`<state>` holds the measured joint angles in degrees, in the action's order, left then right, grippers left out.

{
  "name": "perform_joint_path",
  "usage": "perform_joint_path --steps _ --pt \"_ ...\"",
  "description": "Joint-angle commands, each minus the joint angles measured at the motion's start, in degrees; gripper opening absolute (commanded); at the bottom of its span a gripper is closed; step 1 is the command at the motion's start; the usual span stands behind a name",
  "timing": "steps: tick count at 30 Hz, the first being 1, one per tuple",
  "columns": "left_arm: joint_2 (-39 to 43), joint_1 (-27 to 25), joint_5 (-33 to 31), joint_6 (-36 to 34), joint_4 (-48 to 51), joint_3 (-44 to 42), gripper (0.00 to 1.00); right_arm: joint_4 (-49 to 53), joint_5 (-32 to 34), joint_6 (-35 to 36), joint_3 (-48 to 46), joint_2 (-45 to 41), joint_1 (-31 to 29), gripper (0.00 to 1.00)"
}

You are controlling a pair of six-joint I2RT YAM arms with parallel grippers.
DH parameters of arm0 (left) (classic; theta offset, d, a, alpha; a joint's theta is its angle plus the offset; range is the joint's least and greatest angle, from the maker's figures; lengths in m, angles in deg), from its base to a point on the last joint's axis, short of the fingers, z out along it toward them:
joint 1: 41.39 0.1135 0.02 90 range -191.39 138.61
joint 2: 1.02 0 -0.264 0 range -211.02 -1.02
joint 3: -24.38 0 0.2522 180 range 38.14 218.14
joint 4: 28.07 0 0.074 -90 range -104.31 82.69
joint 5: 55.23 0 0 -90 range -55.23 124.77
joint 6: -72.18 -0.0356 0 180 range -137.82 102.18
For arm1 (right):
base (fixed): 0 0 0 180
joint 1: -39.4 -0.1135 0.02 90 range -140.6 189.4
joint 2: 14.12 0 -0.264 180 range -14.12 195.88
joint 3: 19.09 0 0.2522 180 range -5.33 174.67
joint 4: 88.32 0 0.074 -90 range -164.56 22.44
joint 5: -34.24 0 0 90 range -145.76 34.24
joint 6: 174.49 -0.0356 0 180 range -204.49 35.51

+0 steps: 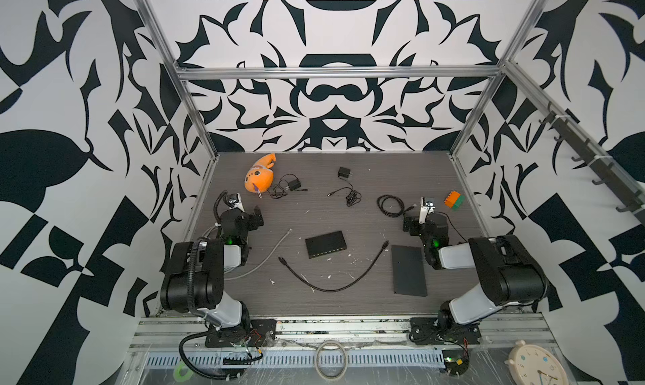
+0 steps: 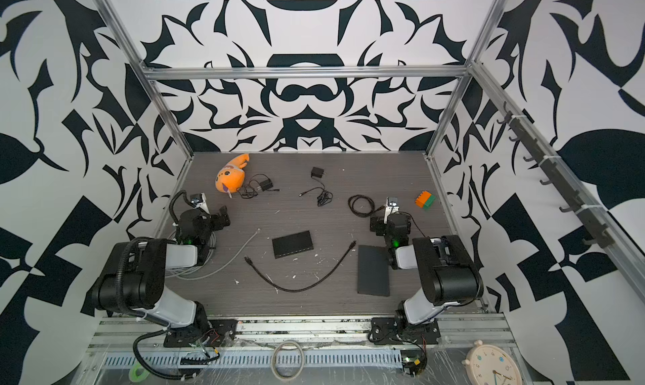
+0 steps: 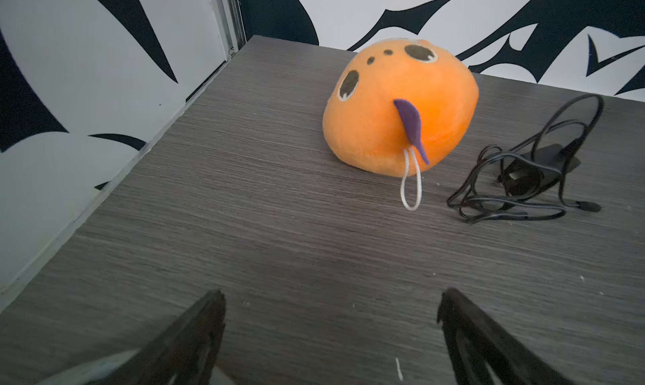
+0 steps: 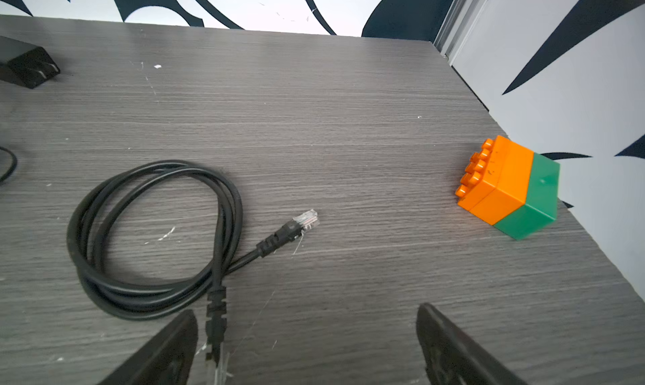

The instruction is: Insert the plug into the switch port

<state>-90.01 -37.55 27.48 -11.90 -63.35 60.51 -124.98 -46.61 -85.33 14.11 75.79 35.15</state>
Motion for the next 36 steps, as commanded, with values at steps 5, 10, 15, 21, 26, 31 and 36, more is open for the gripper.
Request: perform_joint_path --steps 5,10,15,21,26,31,36 --pt "0.21 -0.06 -0.18 0.02 -1.64 -0.33 0.99 -1.22 -0.18 0.39 0.94 -1.31 -0.31 1.0" --pt "0.17 -0.05 -0.18 0.03 -1.59 -0.4 0.99 -1.24 -0.18 0.39 0.95 -1.31 -0.31 1.0" --pt "0.21 0.01 -0.23 0.02 -1.59 -0.4 0.99 -1.09 -0.36 0.42 1.04 -1.3 -0.32 1.0" --pt "0.18 -0.01 -0.18 0.04 -1.59 -0.41 0.99 -1.11 -0.36 0.44 1.04 -1.3 -0.3 1.0" --pt "0.21 -0.05 -0.17 0.03 -1.51 -0.34 0.99 -1.09 -0.36 0.47 0.95 -1.35 -0.26 1.0" --pt "0.29 -0.04 0.47 -0.55 -1.5 -0.38 0.99 -0.19 -2.25 1.18 1.39 -1.58 -0.28 0.99" --pt "4.23 0.63 -0.29 0.23 5.0 1.99 1.0 7.61 -3.53 1.38 3.64 -5.95 -0.3 0.92"
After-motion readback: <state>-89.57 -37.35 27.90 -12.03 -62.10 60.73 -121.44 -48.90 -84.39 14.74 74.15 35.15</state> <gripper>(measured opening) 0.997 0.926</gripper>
